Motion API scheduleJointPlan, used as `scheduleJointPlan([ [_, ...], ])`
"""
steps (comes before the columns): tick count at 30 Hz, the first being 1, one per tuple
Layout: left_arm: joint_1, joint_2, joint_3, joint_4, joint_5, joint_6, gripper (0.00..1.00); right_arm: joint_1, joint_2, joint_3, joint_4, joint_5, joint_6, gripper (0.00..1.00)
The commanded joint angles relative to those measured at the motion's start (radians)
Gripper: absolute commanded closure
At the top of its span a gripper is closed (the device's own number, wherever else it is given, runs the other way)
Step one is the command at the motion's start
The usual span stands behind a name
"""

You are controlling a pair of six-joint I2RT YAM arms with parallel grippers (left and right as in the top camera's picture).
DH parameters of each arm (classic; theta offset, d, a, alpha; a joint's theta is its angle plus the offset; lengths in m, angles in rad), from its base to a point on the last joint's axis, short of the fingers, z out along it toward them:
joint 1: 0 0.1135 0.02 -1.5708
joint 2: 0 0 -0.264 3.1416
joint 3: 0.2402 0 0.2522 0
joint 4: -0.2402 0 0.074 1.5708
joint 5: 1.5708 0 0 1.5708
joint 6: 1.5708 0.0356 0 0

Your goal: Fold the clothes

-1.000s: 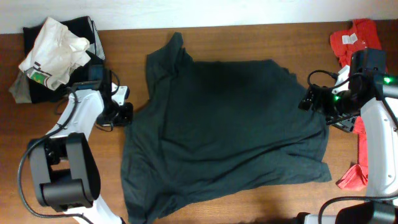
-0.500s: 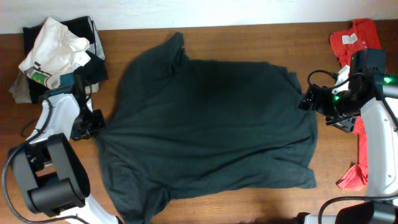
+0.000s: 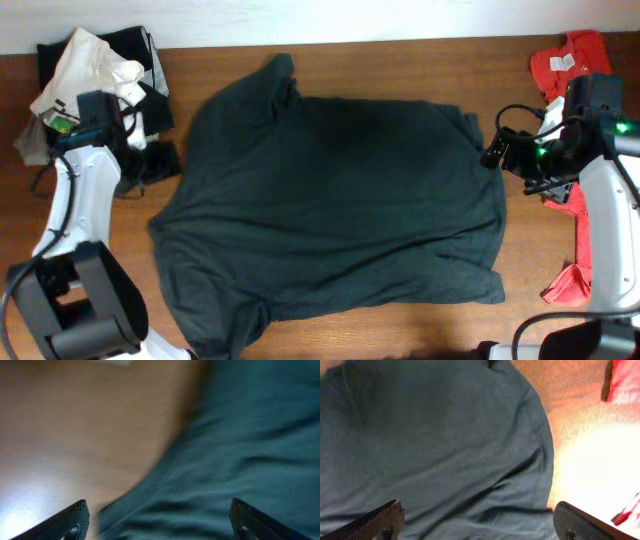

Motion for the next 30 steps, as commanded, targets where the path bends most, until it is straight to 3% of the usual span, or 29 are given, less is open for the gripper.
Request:
scheduleJointPlan([
  [1,-0.066,0.027,0.007,0.020,0.146,0.045,0.39,0.013,0.075,-0.003,0.040,-0.034,-0.006,0.41],
  [3,-0.090,0.070,0.007,0.030,0.145,0.045,0.59,0.032,0.124,-0.003,0.066,-0.038,-0.006,0.68],
  [6,-0.121,0.142,0.008,0.086,0.145,0.046,0.96,0.067,0.232,-0.003,0.140,-0.038,-0.006,0.89],
  [7,-0.126,0.158,0.008,0.111,0.147,0.046,0.99,0.076,0.270,-0.003,0.177,-0.038,-0.006,0.96],
  [13,-0.128,0.206,0.007,0.261,0.230,0.046,0.99,0.090,0.455,-0.003,0.404,-0.038,-0.006,0.96],
  [22,-0.120,0.328,0.008,0.344,0.211,0.046,0.99,0.090,0.587,-0.003,0.511,-0.002,-0.010,0.96],
  [28,-0.120,0.399,0.008,0.354,0.014,0.040,0.99,0.089,0.610,-0.003,0.565,0.137,0.002,0.96],
  [30,-0.116,0.402,0.008,0.371,-0.167,-0.041,0.99,0.089,0.611,-0.002,0.578,0.177,0.002,0.96],
])
